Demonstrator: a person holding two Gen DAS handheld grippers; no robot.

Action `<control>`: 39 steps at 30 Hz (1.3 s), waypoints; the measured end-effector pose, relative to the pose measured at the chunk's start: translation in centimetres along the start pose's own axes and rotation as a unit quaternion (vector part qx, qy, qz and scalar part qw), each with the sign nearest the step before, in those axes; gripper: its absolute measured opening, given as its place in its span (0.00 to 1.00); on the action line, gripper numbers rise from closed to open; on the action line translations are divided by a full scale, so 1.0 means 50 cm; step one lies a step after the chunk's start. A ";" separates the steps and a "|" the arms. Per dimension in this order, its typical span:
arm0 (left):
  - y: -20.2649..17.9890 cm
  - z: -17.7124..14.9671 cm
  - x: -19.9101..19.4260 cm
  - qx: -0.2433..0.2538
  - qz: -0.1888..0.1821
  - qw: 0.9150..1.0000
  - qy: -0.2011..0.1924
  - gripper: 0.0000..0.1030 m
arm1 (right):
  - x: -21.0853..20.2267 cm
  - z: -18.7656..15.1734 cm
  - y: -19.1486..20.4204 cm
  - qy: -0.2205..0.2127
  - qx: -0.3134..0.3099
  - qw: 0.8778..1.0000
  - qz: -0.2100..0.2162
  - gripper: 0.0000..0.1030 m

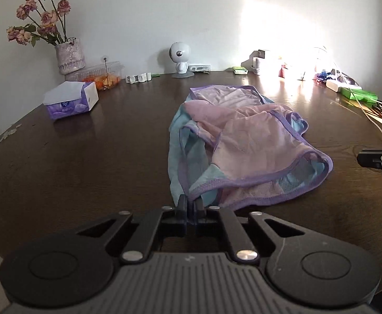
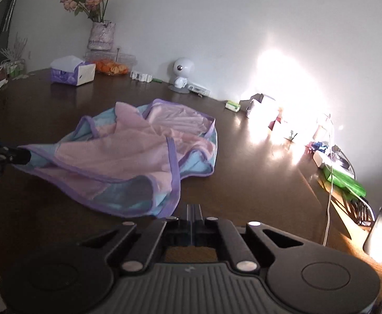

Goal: Fold clothes

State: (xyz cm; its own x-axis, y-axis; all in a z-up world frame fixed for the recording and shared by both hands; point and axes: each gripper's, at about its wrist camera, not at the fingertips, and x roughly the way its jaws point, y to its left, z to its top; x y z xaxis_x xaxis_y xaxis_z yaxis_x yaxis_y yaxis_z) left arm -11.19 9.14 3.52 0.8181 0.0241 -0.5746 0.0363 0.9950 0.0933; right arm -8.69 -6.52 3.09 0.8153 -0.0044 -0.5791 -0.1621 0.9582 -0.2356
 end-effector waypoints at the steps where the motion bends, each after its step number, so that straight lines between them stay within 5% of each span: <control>1: -0.003 -0.007 -0.001 0.002 0.003 1.000 0.001 0.16 | 0.007 0.001 0.004 0.000 -0.001 1.000 0.001 0.00; 3: -0.008 -0.014 -0.001 0.012 0.008 1.000 0.004 0.30 | 0.021 0.003 0.012 0.000 -0.004 1.000 0.004 0.03; 7: -0.018 0.001 0.002 0.035 0.008 0.999 -0.009 0.35 | 0.049 0.008 0.028 0.000 -0.010 1.000 0.009 0.37; 11: -0.036 0.013 0.020 0.057 0.003 0.998 -0.003 0.34 | 0.077 0.012 0.044 0.000 -0.016 1.000 0.015 0.35; 13: -0.037 0.013 0.032 0.052 -0.001 0.999 0.009 0.12 | 0.090 0.015 0.052 0.000 -0.019 1.000 0.017 0.13; 15: -0.032 0.009 0.035 0.042 -0.004 0.999 0.018 0.06 | 0.104 0.017 0.060 0.001 -0.022 1.000 0.020 0.03; 25: -0.015 0.001 -0.037 0.005 -0.023 0.999 -0.033 0.02 | -0.081 -0.022 0.011 -0.073 0.060 0.995 0.023 0.02; 33: -0.025 0.043 -0.037 0.003 -0.073 0.996 -0.053 0.02 | -0.094 -0.025 -0.042 -0.097 0.113 0.989 0.018 0.02; 39: -0.052 0.209 0.027 0.024 -0.086 0.992 -0.090 0.02 | -0.069 0.032 -0.102 -0.107 0.136 0.985 0.019 0.02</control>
State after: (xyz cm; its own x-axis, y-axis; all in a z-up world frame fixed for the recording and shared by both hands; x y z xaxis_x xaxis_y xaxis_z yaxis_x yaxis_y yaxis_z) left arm -4.17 5.57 11.00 0.8863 -0.1667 -0.4322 0.2073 0.9771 0.0484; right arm -9.79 -10.94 7.54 0.9148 0.0654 -0.3987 -0.0640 0.9978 0.0168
